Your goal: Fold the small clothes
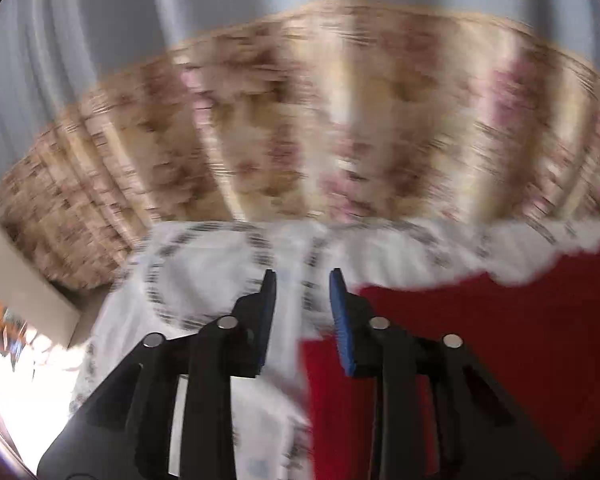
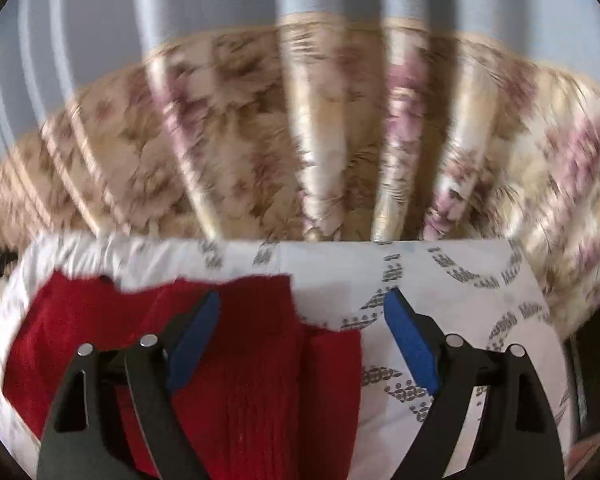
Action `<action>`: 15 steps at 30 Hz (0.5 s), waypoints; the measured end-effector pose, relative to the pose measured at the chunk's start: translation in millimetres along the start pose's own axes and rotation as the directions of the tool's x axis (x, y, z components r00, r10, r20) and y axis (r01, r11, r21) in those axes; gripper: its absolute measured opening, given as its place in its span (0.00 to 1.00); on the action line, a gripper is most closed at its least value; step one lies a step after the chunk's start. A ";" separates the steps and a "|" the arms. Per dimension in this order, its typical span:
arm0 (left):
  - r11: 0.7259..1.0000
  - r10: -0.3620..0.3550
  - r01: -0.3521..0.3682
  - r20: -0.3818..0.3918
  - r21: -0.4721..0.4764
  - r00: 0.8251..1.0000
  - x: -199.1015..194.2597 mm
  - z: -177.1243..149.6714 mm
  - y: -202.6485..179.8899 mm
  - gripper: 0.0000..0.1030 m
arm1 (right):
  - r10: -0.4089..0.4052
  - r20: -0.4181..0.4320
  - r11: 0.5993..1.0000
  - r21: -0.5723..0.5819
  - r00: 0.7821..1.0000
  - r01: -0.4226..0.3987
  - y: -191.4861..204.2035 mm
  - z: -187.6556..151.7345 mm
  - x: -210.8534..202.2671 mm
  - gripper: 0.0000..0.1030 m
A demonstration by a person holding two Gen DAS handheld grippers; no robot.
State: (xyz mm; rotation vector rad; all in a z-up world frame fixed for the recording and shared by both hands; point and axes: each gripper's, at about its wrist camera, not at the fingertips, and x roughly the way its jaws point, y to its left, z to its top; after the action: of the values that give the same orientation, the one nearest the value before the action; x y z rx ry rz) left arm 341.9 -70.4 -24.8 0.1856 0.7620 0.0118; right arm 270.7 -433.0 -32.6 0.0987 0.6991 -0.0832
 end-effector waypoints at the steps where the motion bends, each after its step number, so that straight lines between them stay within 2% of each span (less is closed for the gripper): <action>1: 0.999 -0.012 0.013 -0.015 0.045 1.000 1.7 -3.5 -15.4 0.29 | 0.023 -0.022 0.999 -0.029 1.000 -0.023 8.5 -1.2 5.1 0.82; 3: 0.992 -0.017 0.023 -0.044 0.125 0.999 11.7 -9.1 -42.5 0.29 | 0.017 -0.049 0.998 -0.066 0.999 -0.021 21.2 -2.8 16.2 0.82; 6: 0.984 -0.005 0.025 -0.110 0.179 0.994 35.0 -17.4 -65.1 0.30 | 0.004 -0.121 0.995 -0.097 0.993 -0.015 36.6 -4.9 45.8 0.81; 7: 0.982 0.002 0.024 -0.136 0.190 0.991 45.7 -19.9 -70.1 0.28 | -0.003 -0.138 0.995 -0.100 0.990 -0.011 37.9 -5.4 52.5 0.81; 9: 0.980 0.015 0.019 -0.166 0.199 0.986 58.6 -24.0 -74.2 0.16 | -0.013 -0.172 0.995 -0.097 0.985 -0.004 40.1 -7.3 66.9 0.80; 10: 0.980 0.005 0.031 -0.178 0.198 0.984 63.4 -25.7 -75.1 0.13 | -0.012 -0.187 0.996 -0.092 0.982 -0.005 40.5 -9.3 71.7 0.76; 11: 0.979 0.007 0.028 -0.174 0.200 0.985 64.9 -26.9 -76.0 0.09 | -0.005 -0.206 0.996 -0.089 0.979 -0.013 39.8 -11.8 76.8 0.60; 12: 0.979 0.000 0.036 -0.173 0.201 0.985 66.0 -27.3 -76.7 0.01 | -0.004 -0.219 0.996 -0.091 0.976 -0.016 40.5 -15.1 80.7 0.39; 14: 0.982 0.000 0.030 -0.160 0.185 0.987 66.1 -28.7 -74.3 0.00 | -0.002 -0.210 0.995 -0.097 0.978 -0.018 41.5 -18.7 82.1 0.02; 15: 0.985 -0.010 0.036 -0.155 0.169 0.988 66.1 -28.9 -71.3 0.00 | 0.001 -0.191 0.996 -0.089 0.982 -0.018 41.0 -19.5 79.9 0.02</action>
State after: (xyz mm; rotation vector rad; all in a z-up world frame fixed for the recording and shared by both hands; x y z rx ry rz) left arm 365.8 -130.7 -102.8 0.3423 0.9196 -0.0620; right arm 323.7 -393.5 -96.4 0.0236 0.8930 -0.0327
